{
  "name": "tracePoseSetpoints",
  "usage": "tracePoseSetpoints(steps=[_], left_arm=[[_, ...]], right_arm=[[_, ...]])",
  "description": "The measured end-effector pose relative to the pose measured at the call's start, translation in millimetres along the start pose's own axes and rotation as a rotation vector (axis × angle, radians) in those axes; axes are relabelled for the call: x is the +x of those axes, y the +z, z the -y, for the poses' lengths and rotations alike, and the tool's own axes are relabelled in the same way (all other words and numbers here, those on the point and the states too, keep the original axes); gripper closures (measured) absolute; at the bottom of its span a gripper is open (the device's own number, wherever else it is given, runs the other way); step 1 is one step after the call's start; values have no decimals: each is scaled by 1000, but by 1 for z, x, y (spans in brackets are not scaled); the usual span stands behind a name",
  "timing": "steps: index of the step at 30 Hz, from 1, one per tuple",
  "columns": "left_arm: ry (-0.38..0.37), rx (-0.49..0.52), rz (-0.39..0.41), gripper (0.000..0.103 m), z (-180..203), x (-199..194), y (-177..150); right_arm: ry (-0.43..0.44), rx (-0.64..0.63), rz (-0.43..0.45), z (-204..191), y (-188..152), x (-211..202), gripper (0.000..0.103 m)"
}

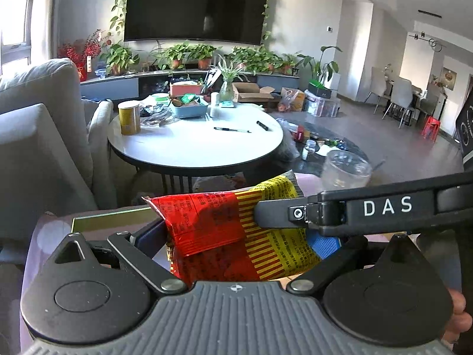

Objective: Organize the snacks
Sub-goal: 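Carry the striped bag into the green box and open the right gripper, then withdraw the right gripper and move it toward the green snack bag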

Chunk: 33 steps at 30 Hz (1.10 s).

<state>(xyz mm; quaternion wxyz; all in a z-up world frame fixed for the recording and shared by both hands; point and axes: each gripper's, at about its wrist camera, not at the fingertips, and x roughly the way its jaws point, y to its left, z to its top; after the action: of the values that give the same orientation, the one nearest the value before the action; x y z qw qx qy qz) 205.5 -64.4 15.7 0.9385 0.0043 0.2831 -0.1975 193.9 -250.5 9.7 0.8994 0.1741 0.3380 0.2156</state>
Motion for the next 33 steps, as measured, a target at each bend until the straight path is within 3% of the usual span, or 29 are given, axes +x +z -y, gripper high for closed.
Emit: tracePoseSetpoints(steps=[15,18,25,33], left_arm=[[28,-27,-93,5,-9,57,-6],[34,-32,-97,5,-13,53,-11],[49,-43,-79,5,-19,32,-16],[43,-16,-41,5,-15,-3,-28]], right_arm=[[-115,0,29,26,4,25,38],[-174,-9,44,33,-1,24,38],[-154,38,67,43,-11,4,38],[-152,-102,197,10,-30,-27,38]])
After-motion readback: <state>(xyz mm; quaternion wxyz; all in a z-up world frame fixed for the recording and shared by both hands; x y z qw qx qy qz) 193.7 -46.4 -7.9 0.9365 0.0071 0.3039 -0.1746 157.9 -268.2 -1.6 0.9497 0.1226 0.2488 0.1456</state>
